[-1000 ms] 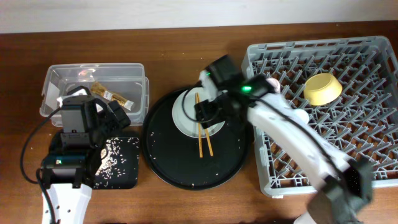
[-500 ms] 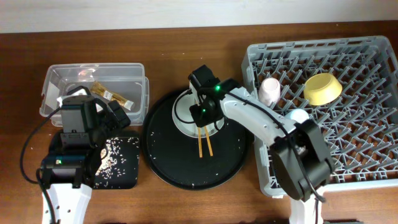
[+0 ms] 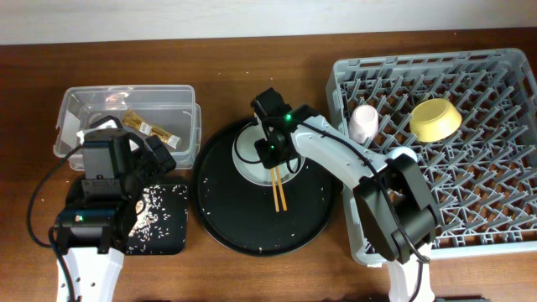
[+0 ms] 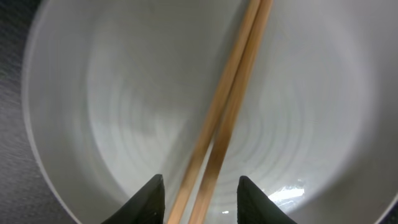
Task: Sort waste into correct bins and load items into the dishwasher rack
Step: 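Reach the right gripper to the chopsticks on the white plate, then grasp the wooden chopsticks with the right gripper and lift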
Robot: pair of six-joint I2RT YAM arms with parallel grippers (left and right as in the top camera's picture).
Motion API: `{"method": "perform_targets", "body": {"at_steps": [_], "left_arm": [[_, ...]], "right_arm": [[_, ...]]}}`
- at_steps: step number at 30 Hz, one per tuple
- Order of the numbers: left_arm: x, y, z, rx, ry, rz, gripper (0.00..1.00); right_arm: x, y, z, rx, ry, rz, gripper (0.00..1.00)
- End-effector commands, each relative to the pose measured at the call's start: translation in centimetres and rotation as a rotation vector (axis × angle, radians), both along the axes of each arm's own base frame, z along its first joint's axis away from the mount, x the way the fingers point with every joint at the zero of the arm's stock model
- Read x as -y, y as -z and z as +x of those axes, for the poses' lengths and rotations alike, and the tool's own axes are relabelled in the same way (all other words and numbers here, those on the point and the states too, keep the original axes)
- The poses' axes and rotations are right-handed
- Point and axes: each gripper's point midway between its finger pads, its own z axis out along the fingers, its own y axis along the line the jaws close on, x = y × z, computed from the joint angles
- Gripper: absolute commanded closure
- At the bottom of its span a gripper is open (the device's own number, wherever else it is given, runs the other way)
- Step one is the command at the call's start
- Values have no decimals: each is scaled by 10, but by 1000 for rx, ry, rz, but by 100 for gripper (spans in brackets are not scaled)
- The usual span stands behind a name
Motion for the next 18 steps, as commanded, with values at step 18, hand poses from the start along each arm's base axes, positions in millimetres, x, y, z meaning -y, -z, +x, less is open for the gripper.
{"method": "perform_targets", "body": {"at_steps": [18], "left_arm": [[-2,-5,0,12,3,14,1]], "right_arm": [[21,-2,-18,-53,30,-53,96]]}}
